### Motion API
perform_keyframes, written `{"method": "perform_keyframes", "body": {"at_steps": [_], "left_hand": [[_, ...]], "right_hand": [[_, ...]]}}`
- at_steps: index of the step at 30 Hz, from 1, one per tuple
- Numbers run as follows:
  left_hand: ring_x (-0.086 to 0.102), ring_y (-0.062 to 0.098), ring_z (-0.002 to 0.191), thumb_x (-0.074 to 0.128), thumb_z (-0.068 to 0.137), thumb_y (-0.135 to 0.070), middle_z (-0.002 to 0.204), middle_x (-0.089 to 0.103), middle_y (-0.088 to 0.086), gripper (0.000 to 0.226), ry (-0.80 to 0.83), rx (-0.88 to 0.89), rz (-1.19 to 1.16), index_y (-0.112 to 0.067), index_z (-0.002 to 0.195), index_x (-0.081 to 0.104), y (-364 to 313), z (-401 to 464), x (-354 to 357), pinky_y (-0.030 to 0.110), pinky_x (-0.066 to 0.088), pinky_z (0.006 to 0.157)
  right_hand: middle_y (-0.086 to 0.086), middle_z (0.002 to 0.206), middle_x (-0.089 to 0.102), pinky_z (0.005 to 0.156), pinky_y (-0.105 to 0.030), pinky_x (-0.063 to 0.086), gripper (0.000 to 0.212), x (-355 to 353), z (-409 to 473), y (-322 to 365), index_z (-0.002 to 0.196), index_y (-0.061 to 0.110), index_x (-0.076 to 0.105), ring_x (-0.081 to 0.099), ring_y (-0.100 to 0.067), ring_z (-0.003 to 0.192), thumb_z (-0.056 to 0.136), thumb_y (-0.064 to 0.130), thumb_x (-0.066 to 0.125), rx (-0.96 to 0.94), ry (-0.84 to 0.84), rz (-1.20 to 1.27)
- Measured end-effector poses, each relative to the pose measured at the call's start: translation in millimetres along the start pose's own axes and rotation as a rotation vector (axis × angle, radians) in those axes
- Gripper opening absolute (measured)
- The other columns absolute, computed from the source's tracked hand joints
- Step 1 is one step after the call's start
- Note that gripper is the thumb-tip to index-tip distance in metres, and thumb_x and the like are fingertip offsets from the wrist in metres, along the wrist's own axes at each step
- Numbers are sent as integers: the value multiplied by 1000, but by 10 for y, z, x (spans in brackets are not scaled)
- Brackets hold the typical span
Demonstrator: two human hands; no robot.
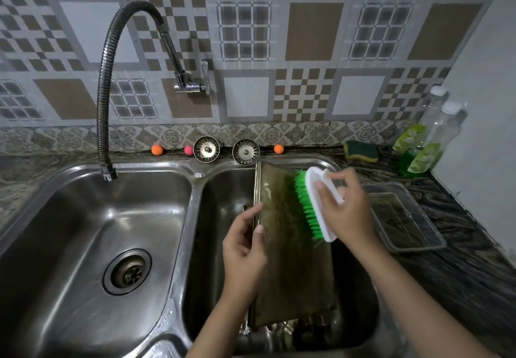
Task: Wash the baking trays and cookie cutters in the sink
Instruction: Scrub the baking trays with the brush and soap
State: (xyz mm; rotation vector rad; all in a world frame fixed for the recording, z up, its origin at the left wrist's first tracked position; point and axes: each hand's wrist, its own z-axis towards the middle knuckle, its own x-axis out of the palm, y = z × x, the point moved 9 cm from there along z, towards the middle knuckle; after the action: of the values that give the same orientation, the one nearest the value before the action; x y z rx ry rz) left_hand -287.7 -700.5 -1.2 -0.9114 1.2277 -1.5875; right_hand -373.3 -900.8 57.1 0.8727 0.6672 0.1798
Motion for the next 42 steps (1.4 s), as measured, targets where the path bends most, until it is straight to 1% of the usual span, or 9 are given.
{"method": "perform_keyframes", "body": {"at_steps": [5,9,14,19,22,25,31,37,42], "left_hand": [[65,14,102,50,82,-9,108,70,0,33,-58,-26,-62,-26,107,65,-19,127,-82,33,52,91],[58,8,67,51,83,-11,102,71,-5,34,-13,22,-19,-33,106,65,-82,79,-44,15,45,61],[65,12,102,51,88,1,108,69,1,34,-79,-40,-91,-24,106,65,-4,179,-135,30,50,90],[64,17,108,51,84,-8,111,69,1,32,-23,-5,-53,-19,110,65,-50,71,-67,41,49,97],[64,13,106,53,87,-1,110,69,0,31,-102,-55,-117,-22,106,65,36,144,-146,38,49,98],[63,21,107,48,91,11,113,67,11,41,-133,-110,-176,-23,107,64,132,236,-314,50,45,100],[64,15,108,53,85,-2,111,68,2,31,-55,-31,-148,-22,106,64,-26,158,-143,32,48,97],[64,14,95,48,90,13,105,68,8,43,-118,-99,-169,-24,104,64,75,233,-303,35,47,90],[64,8,100,47,91,12,107,68,-3,42,-123,-80,-157,-25,102,64,16,220,-164,27,47,93]], "right_hand": [[7,74,62,48,-22,41,14,337,-458,330,93,30,52,54,-5,58,86,39,61,-167,127,80],[3,80,59,50,-20,39,13,17,8,-110,92,20,54,59,-14,71,87,22,66,82,-141,17],[5,82,67,53,-19,47,12,368,-383,348,95,15,62,61,-6,70,86,19,68,-128,80,109],[2,92,64,64,-27,42,10,97,117,-210,94,18,58,63,-22,85,88,22,64,159,-144,74],[4,71,63,52,-33,44,13,408,-239,142,98,20,58,60,-17,60,87,26,59,-4,70,202],[16,62,56,49,-12,33,21,402,-345,179,104,15,61,54,-3,56,88,26,56,-115,174,132],[11,89,62,60,-12,45,10,276,-227,163,100,22,56,61,-1,80,91,21,58,-3,-29,123],[2,94,67,65,-48,56,17,248,-145,25,105,22,59,65,-18,75,91,29,54,-22,-10,90],[3,82,64,59,-24,45,9,338,-302,345,98,24,56,62,-16,72,89,26,56,-78,-51,77]]}}
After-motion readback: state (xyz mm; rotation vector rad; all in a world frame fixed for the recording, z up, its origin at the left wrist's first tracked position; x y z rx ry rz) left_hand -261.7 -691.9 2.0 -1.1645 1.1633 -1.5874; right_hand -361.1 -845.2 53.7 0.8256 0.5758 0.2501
